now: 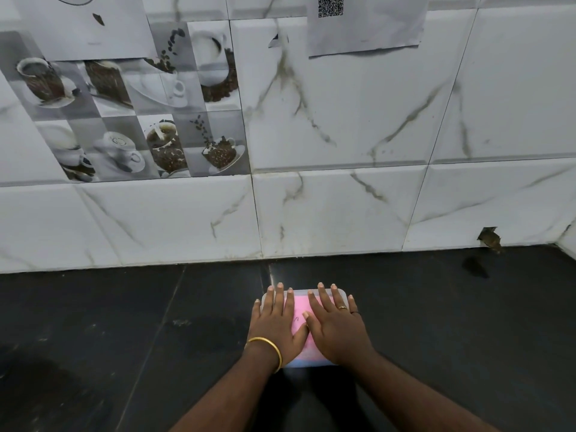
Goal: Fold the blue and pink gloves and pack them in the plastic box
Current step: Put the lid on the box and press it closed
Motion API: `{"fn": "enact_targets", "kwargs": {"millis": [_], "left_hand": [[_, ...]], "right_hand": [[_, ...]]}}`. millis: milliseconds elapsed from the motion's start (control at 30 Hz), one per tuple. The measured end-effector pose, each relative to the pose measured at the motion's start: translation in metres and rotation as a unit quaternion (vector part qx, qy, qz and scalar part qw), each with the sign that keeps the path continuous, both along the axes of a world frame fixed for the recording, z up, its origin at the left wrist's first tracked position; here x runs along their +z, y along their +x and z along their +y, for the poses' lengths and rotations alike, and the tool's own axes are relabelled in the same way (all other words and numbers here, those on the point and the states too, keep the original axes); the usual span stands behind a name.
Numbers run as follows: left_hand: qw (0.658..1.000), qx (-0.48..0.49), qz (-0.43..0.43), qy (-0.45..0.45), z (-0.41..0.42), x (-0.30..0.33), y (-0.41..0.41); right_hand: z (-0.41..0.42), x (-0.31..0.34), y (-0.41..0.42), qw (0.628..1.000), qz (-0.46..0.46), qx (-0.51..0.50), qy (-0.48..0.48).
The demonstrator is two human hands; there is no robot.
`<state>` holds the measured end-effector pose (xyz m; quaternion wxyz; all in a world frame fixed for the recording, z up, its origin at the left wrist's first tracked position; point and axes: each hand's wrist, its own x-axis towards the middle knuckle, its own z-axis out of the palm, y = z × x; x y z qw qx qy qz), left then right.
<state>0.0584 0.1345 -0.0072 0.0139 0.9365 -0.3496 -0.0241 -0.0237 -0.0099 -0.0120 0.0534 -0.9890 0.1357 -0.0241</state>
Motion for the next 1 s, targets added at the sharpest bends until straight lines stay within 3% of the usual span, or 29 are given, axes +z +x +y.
{"fn": "enact_targets", "kwargs": {"millis": [233,300,333,367,433,500,533,567,833,1000], "left_hand": [[0.999,-0.001,0.047,0.01,-0.002,0.006,0.004],[0.992,0.016,0.105,-0.068,0.0,0.01,0.01],[0.976,0.045,0.146,-0.157,0.004,0.01,0.014],[0.942,0.096,0.187,-0.264,0.008,0.01,0.017],[0.827,0.251,0.254,-0.434,0.021,0.009,0.023],[0.696,0.366,0.343,-0.513,0.036,0.003,0.027],[0.653,0.382,0.394,-0.523,0.042,0.001,0.028],[0.636,0.377,0.434,-0.515,0.047,0.0,0.029],[0.627,0.354,0.486,-0.495,0.048,-0.006,0.027],[0.677,0.354,0.452,-0.46,0.048,-0.005,0.03]], "right_hand": [[-0.008,0.002,0.006,0.998,0.051,0.024,0.037],[-0.013,0.009,0.005,0.994,0.01,0.014,0.112],[-0.015,0.011,0.003,0.982,-0.057,-0.018,0.177],[-0.016,0.012,0.001,0.955,-0.137,-0.077,0.253],[-0.018,0.015,-0.003,0.846,-0.24,-0.24,0.411],[-0.02,0.014,-0.006,0.723,-0.238,-0.336,0.555],[-0.021,0.013,-0.008,0.684,-0.222,-0.344,0.604],[-0.021,0.013,-0.011,0.669,-0.211,-0.342,0.625],[-0.018,0.009,-0.022,0.709,-0.216,-0.29,0.605],[-0.021,0.005,-0.017,0.752,-0.192,-0.282,0.564]]}}
